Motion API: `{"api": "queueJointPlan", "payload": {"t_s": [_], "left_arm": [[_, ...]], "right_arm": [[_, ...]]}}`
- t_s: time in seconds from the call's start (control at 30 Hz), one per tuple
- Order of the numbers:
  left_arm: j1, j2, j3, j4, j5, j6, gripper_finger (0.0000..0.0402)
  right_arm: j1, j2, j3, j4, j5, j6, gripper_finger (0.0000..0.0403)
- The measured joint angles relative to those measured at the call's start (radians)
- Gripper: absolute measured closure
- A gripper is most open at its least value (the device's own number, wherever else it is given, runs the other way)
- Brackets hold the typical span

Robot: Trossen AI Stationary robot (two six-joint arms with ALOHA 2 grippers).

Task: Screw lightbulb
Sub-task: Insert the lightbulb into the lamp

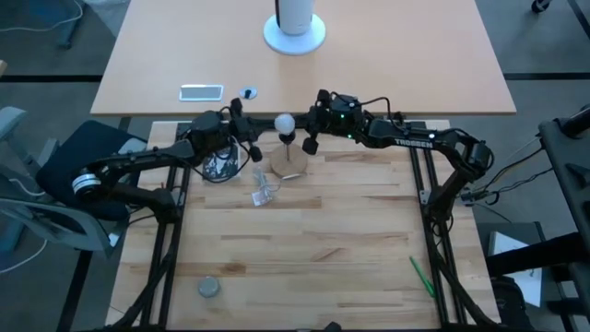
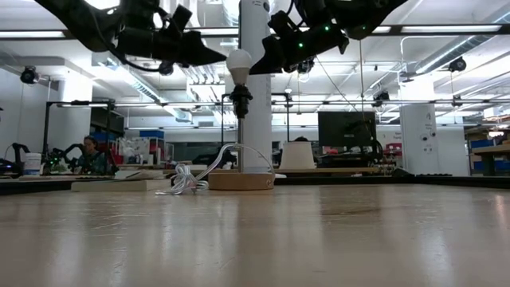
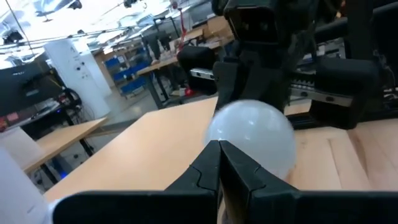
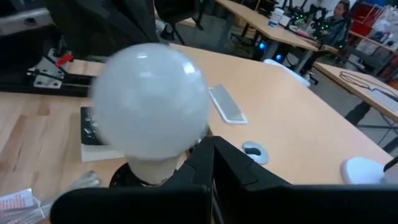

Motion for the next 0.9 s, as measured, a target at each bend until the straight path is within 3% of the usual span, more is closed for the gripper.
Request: {"api": "queueJointPlan", "payload": {"t_s": [0.27, 0.47, 0.73, 0.9], "left_arm": [[-0.001, 0.005, 0.000, 0.004, 0.002, -0.023, 0.0401], [0.000, -0.017, 0.000, -0.040, -0.074, -0.039, 0.0401], [-0.001, -0.068, 0.000, -0.140, 0.170, -0.053, 0.0401], [-0.001, -0.047, 0.000, -0.128, 0.160, -0.053, 0.0401]], "right_arm": [[0.000, 0.000, 0.000, -0.002, -0.001, 0.006, 0.0403], [-0.001, -0.003, 0.000, -0.022, 0.042, 0.022, 0.0403], [-0.006, -0.007, 0.000, -0.030, 0.045, 0.010, 0.0403], [-0.005, -0.008, 0.000, -0.030, 0.037, 0.005, 0.0403]]}}
